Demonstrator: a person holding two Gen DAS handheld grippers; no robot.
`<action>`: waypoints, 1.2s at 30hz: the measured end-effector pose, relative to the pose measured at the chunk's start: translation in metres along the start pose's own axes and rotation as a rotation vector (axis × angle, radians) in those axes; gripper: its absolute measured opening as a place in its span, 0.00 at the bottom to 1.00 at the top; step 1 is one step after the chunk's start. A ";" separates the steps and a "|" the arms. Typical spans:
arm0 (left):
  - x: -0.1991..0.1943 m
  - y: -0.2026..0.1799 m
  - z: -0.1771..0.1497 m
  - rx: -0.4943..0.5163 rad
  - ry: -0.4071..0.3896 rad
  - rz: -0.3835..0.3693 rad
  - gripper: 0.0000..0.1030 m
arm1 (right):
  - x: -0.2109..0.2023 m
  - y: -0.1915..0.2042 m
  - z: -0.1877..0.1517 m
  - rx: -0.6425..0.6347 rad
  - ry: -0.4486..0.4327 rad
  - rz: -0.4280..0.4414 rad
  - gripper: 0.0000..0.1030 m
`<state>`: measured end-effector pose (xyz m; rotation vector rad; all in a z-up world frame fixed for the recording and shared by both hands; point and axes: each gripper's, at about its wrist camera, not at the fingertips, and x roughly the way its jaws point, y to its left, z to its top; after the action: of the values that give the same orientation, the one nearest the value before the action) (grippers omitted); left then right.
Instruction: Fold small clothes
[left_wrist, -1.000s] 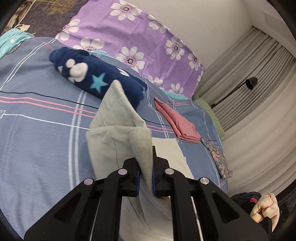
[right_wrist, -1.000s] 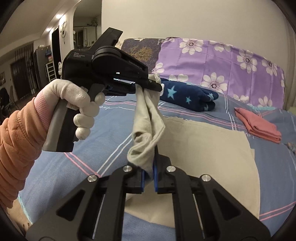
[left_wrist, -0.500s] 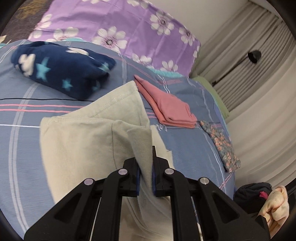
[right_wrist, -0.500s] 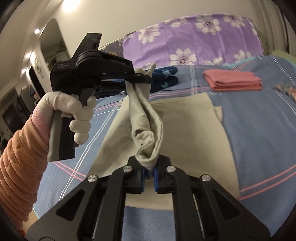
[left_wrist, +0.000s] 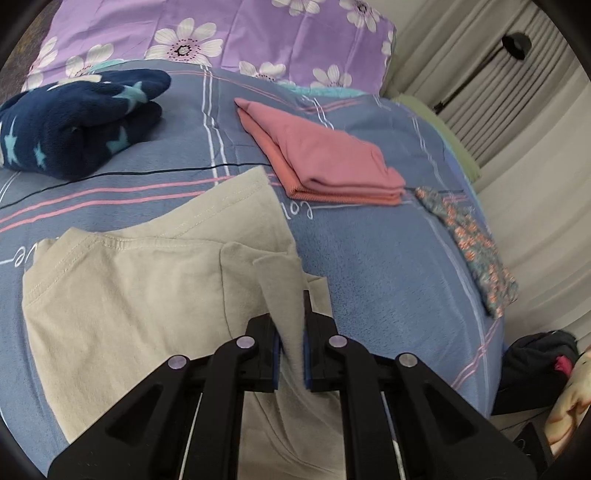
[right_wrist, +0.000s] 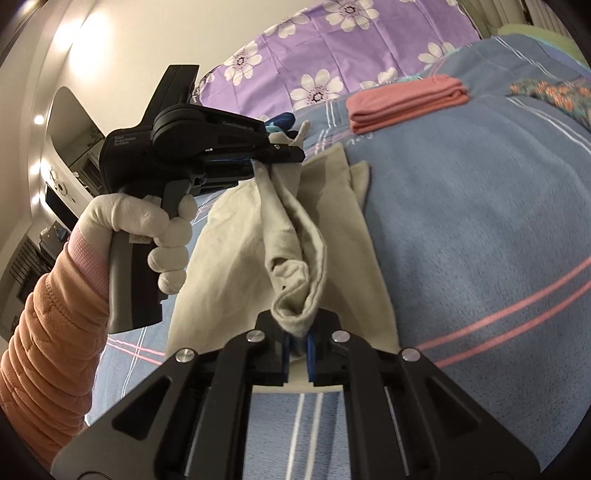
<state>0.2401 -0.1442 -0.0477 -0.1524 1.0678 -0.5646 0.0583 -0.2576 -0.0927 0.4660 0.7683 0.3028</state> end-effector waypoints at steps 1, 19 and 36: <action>0.004 -0.003 0.000 0.011 0.008 0.009 0.08 | 0.000 -0.003 0.000 0.007 0.002 0.001 0.06; -0.008 -0.048 -0.016 0.159 -0.069 0.081 0.38 | 0.007 -0.027 -0.013 0.110 0.068 0.043 0.06; -0.124 0.017 -0.222 0.288 -0.079 0.279 0.61 | 0.011 -0.037 -0.005 0.156 0.103 0.066 0.10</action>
<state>0.0107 -0.0342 -0.0645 0.2220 0.9009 -0.4498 0.0655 -0.2834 -0.1213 0.6272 0.8819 0.3320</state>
